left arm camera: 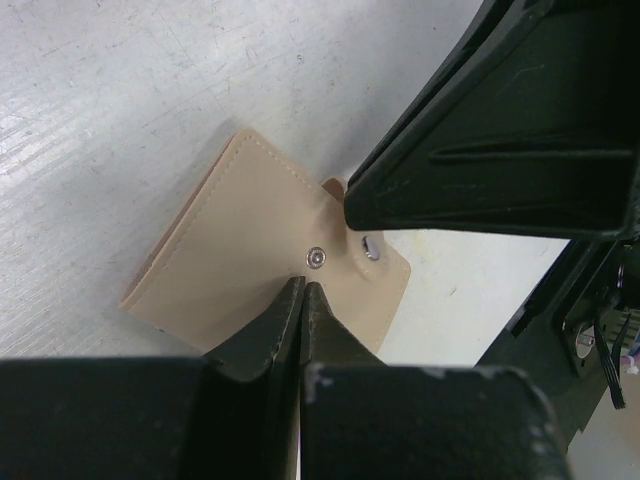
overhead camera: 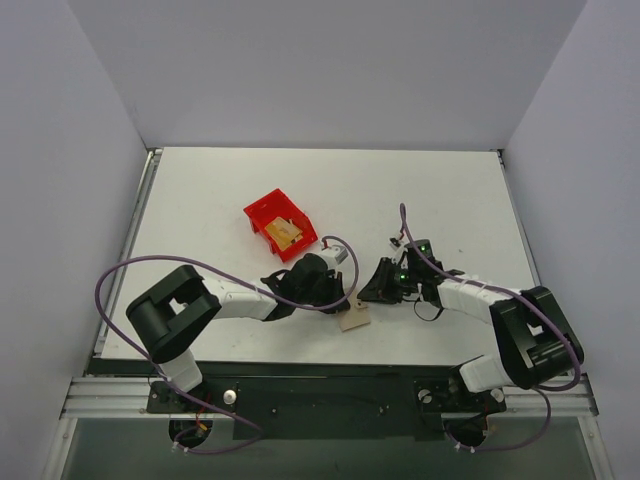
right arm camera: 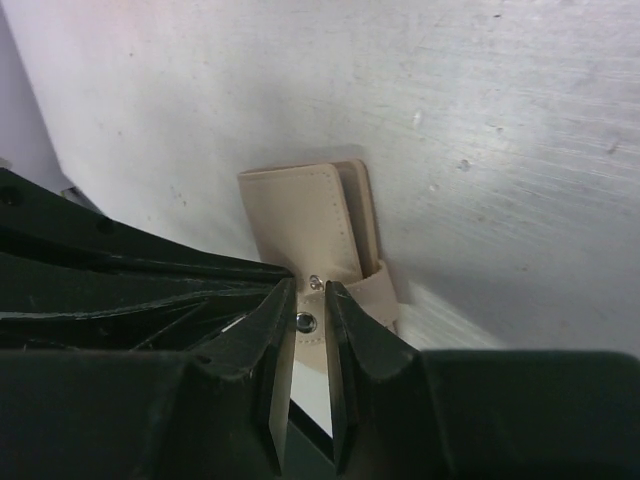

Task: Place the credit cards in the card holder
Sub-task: Close the card holder at the center of the board.

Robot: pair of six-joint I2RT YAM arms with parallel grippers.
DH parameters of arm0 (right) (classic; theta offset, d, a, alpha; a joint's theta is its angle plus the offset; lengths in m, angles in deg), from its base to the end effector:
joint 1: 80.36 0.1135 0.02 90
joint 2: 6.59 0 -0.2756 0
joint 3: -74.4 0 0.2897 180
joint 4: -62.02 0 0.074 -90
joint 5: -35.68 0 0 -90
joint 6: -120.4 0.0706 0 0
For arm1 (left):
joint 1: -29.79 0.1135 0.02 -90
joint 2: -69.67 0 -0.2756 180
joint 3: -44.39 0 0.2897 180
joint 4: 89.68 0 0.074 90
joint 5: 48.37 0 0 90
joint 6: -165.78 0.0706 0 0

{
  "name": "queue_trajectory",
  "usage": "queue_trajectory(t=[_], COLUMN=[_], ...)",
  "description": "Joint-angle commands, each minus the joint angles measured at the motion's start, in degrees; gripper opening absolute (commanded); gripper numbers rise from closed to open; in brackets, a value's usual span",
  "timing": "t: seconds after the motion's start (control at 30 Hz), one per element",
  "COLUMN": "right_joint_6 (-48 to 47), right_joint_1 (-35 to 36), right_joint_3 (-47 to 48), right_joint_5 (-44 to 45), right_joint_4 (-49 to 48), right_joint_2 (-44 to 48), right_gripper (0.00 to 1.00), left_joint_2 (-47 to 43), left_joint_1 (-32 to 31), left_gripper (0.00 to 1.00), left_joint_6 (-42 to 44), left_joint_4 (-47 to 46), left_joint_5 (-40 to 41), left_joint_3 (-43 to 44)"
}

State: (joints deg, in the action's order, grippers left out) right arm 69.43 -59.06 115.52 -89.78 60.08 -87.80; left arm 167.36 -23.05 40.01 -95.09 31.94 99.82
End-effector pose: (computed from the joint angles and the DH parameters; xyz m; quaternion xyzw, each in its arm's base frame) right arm 0.2674 0.1482 0.1181 0.0005 0.8669 0.4460 0.2224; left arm 0.2238 -0.3150 0.1057 0.1696 0.8757 -0.3654 0.2662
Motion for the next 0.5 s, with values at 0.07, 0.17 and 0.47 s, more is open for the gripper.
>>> queue_trajectory(t=[0.07, 0.17, 0.47], right_joint_6=[6.1, 3.6, -5.7], right_joint_1=[-1.1, -2.0, -2.0], right_joint_3=[-2.3, -1.8, 1.2], right_joint_5=[-5.9, 0.3, 14.5], right_joint_4=[-12.0, -6.0, 12.5], right_joint_2=[-0.1, 2.8, 9.8], right_gripper=[0.15, 0.16, 0.13], left_joint_2=[0.3, 0.0, 0.1], left_joint_1=[-0.1, -0.2, -0.1], left_gripper=[0.05, 0.05, 0.05], left_joint_6=[-0.2, -0.1, -0.2], left_joint_4=[-2.4, -2.4, -2.8], left_joint_5=[-0.6, -0.5, -0.5], left_joint_3=[-0.7, -1.0, -1.0])
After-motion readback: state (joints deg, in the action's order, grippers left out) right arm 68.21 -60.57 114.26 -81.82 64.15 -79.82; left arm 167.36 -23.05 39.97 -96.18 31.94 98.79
